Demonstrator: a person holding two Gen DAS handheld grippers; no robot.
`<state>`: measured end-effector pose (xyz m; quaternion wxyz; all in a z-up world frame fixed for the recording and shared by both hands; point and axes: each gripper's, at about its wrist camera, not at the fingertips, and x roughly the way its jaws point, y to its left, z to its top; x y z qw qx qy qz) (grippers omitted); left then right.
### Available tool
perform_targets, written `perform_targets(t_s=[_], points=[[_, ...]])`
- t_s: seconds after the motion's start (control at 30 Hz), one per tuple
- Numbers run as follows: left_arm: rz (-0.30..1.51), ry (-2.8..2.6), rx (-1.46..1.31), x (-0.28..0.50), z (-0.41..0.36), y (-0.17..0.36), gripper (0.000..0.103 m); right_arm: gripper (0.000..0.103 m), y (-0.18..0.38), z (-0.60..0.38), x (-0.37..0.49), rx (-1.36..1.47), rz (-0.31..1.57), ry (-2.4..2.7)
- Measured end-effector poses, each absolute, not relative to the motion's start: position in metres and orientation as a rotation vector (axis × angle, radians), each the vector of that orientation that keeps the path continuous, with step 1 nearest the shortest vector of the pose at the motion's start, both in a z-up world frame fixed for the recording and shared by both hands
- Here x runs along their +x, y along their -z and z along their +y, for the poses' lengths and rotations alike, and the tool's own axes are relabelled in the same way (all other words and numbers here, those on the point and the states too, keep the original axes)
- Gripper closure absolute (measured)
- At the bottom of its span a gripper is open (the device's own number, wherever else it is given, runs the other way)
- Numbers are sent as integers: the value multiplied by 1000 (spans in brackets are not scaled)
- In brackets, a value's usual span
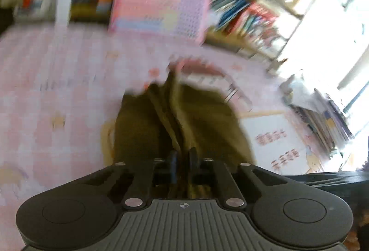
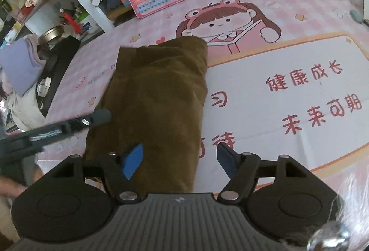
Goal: Fold clothes
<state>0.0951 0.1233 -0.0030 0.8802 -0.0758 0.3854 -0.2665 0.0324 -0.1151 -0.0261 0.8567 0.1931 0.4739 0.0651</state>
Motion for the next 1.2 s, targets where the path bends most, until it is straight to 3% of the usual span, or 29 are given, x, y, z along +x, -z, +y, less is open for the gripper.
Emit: perform_targets(t_s=[0.1,0.17,0.2,0.27,0.43,0.57,0.7,0.8,0.83,0.87,1.0,1.13,1.2], points=[[726,529,-112,84,124,-15,96,34,28,-108,35,409,1010,-149],[813,467,-145,97,134,10,96,34,31,-104,36,400,1021,-157],[883,428,-156,104,139,28,101,34,33,-101,37,387,1031,-156],[912,417,-188,109,148,46,100,36,38,-95,39,352,1046,-151],[815,443,-207,111,156,23,94,43,45,-86,39,293,1064,-140],[763,464,-177,137,146,6,70,49,46,-84,37,293,1057,-149],[782,479,-97,171,119,8,67,49,44,-83,33,302,1049,-143],[794,505,-75,185,102,15,73,49,43,-86,30,317,1047,-138],[779,516,-68,184,100,14,80,49,43,-86,30,321,1048,-136],[753,534,-51,182,99,11,101,49,44,-86,29,324,1049,-135],[674,497,30,174,96,-2,102,49,44,-88,28,334,1055,-130],[811,451,2,196,103,21,96,51,45,-88,27,342,1061,-128],[793,450,-74,192,114,15,94,51,45,-87,27,340,1063,-130]])
